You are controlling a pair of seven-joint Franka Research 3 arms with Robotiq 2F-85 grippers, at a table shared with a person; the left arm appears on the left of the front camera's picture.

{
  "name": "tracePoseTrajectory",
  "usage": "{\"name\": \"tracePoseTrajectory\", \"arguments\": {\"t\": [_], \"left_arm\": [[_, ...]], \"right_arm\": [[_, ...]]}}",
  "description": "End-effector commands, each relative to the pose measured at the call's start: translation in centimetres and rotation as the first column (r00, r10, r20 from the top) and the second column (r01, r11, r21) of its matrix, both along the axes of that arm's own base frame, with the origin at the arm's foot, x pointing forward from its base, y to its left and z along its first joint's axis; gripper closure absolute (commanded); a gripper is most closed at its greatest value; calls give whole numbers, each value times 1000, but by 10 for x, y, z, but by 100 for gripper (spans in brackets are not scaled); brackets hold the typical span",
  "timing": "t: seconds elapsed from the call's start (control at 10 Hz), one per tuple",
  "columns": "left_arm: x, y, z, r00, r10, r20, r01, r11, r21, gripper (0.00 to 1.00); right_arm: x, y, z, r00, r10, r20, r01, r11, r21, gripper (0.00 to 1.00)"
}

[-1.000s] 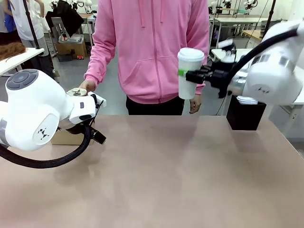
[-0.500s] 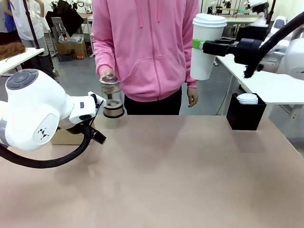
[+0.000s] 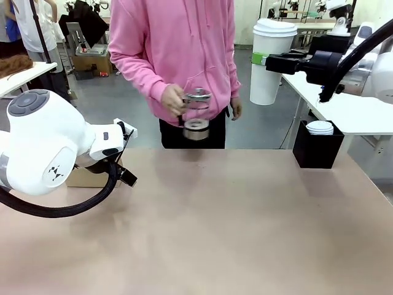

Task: Pour a drink into a cup and package it in a carrier.
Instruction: When a person places the Paper Cup Lid on the 600 ml Paper Cup , lift the 600 ml Paper Cup, then position the Cup Carrier in the center of the table.

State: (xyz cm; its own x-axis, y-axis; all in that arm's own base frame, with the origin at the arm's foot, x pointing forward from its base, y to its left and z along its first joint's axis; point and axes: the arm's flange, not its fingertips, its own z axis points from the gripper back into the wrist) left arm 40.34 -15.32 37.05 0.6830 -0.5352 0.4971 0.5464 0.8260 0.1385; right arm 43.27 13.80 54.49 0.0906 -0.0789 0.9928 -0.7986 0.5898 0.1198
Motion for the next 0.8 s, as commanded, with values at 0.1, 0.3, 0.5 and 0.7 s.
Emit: {"name": "tracePoseTrajectory", "arguments": {"t": [0.1, 0.3, 0.5, 0.7], "left_arm": [[0, 1, 0, 1000, 1, -1, -1, 1000, -3, 0], [0, 1, 0, 1000, 1, -1, -1, 1000, -3, 0], [0, 1, 0, 1000, 1, -1, -1, 1000, -3, 0], [0, 1, 0, 1000, 1, -1, -1, 1000, -3, 0]], "right_arm": [[-2, 1, 4, 1000, 6, 5, -6, 1000, 12, 19], [-2, 1, 4, 1000, 6, 5, -6, 1000, 12, 19], [-2, 1, 4, 1000, 6, 5, -6, 1000, 12, 19], [-2, 1, 4, 1000, 6, 5, -6, 1000, 12, 19]]}}
